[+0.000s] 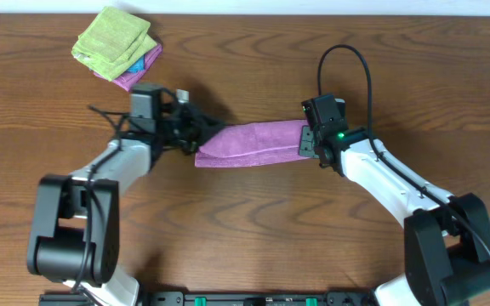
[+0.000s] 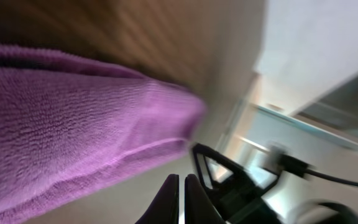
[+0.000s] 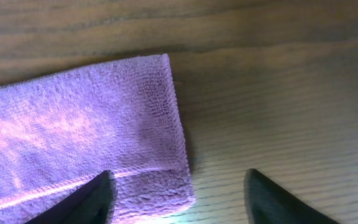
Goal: Fold the cloth
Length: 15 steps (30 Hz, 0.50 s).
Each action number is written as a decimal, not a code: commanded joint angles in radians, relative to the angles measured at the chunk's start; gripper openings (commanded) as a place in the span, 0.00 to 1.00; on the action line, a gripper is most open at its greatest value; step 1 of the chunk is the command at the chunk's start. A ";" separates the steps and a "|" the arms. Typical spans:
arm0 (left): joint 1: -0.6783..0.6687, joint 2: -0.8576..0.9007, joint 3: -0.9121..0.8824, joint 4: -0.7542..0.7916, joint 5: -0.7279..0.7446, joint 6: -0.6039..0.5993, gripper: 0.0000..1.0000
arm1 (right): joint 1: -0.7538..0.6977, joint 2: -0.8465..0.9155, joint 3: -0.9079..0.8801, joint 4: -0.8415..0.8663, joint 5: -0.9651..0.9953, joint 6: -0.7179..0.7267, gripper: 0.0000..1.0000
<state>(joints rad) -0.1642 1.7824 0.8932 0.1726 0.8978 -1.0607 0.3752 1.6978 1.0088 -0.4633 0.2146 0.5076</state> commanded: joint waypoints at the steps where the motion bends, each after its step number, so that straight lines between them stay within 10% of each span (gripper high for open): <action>1: -0.055 0.011 0.013 -0.045 -0.230 0.078 0.06 | -0.003 -0.027 0.026 0.000 -0.039 0.087 0.81; 5: -0.110 0.011 0.013 -0.181 -0.497 0.169 0.06 | -0.106 -0.029 0.025 0.004 -0.218 0.225 0.86; 15: -0.111 0.011 0.013 -0.251 -0.623 0.213 0.06 | -0.203 -0.026 0.024 0.026 -0.333 0.229 0.87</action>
<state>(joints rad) -0.2714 1.7844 0.8978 -0.0662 0.3359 -0.8837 0.1749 1.6859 1.0145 -0.4397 -0.0868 0.7200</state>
